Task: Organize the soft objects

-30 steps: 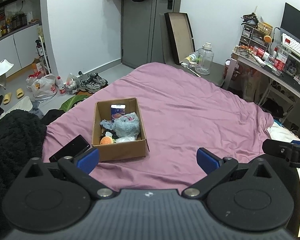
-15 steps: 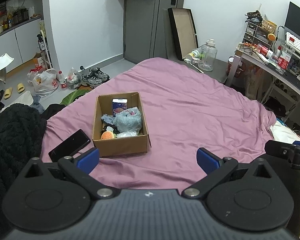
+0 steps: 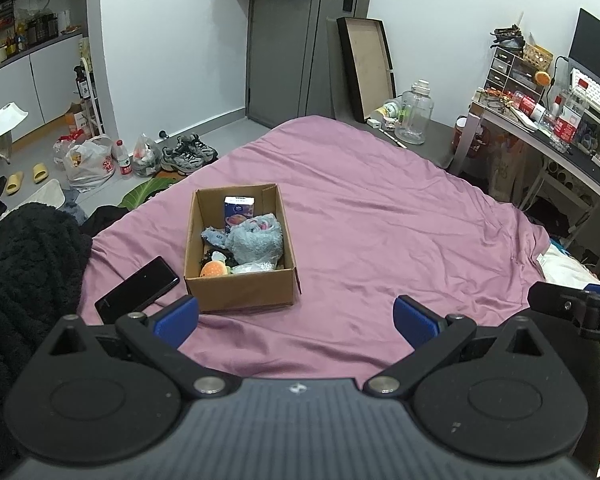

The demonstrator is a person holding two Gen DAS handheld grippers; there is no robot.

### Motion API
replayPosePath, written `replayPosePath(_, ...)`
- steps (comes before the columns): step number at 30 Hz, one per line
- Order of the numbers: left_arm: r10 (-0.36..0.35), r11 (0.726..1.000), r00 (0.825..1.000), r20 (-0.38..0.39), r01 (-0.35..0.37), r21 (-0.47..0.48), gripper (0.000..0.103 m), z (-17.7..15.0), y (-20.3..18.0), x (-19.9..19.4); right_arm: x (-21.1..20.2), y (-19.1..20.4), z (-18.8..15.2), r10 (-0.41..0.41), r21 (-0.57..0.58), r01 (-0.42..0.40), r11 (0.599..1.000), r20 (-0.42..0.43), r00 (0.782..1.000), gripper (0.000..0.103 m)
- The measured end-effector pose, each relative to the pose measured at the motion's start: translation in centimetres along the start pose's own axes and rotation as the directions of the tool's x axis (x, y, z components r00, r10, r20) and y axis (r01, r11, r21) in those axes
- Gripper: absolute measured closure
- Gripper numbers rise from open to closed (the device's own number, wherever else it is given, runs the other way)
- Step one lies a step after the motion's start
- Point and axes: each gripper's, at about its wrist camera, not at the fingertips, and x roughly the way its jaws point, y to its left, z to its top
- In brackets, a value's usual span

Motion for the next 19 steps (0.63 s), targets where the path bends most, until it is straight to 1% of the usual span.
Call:
replayPosePath(9,0.011,1.0,1.0,0.003,-0.011,-0.009,0.0,-0.2,0.3,-0.1,0.0,0.4,0.0,-0.005,-0.007,0.005,1.0,-0.002,1.0,0.0)
replayPosePath(13,0.006,1.0,1.0,0.024,-0.005,-0.026,0.0,-0.5,0.6,0.0,0.0,0.7,-0.1,0.008,-0.019,-0.008,1.0,0.013,1.0,0.0)
replayPosePath(19,0.005,0.998,1.0,0.026,-0.003,-0.056,0.0,-0.6,1.7,1.4,2.1,1.8,0.0,-0.022,-0.043,0.022,0.999,-0.002,1.0,0.0)
